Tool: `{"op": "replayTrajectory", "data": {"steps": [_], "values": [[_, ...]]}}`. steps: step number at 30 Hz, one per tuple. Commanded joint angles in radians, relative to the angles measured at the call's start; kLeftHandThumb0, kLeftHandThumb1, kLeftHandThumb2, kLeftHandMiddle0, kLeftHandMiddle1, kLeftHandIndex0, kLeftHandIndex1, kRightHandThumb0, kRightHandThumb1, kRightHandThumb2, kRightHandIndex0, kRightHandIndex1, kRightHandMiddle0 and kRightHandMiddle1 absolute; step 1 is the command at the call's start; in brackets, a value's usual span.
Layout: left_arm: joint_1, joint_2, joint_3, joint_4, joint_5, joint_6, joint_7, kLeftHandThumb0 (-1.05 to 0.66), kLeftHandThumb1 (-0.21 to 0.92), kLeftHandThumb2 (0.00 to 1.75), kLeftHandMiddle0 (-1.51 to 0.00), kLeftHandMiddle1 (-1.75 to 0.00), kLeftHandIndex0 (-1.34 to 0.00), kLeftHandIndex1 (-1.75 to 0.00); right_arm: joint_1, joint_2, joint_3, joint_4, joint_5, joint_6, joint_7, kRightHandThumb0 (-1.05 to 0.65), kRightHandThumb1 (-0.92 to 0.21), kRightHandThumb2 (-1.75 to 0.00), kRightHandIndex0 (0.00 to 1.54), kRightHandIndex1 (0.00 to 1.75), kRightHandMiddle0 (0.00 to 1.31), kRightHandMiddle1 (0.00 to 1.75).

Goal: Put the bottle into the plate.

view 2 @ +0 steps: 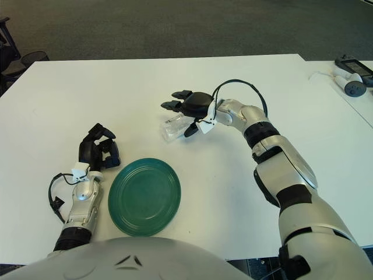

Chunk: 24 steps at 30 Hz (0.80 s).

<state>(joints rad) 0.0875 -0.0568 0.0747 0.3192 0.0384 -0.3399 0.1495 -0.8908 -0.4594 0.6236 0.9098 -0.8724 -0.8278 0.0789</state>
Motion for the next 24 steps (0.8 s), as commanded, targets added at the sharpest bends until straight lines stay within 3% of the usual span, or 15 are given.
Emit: {"op": "replayTrajectory", "data": {"steps": [1,24], "values": [[0.046,0.006,0.009,0.062,-0.003,0.026,0.001,-0.57,0.10,1.59,-1.33,-1.75,-0.79,-1.75,-0.029,0.010,0.019,0.019,-0.016,0.008,-0.010,-1.05,-0.92,-0.43,0.00,0.00,0.00,0.00],[0.047,0.004,0.005,0.058,0.022,0.030,0.028,-0.57,0.09,1.60,-1.34,-1.75,-0.80,-1.75,0.004,0.039,0.075,0.007,-0.004,0.016,0.103,-1.05,-0.92,-0.39,0.00,0.00,0.02,0.04]]}}
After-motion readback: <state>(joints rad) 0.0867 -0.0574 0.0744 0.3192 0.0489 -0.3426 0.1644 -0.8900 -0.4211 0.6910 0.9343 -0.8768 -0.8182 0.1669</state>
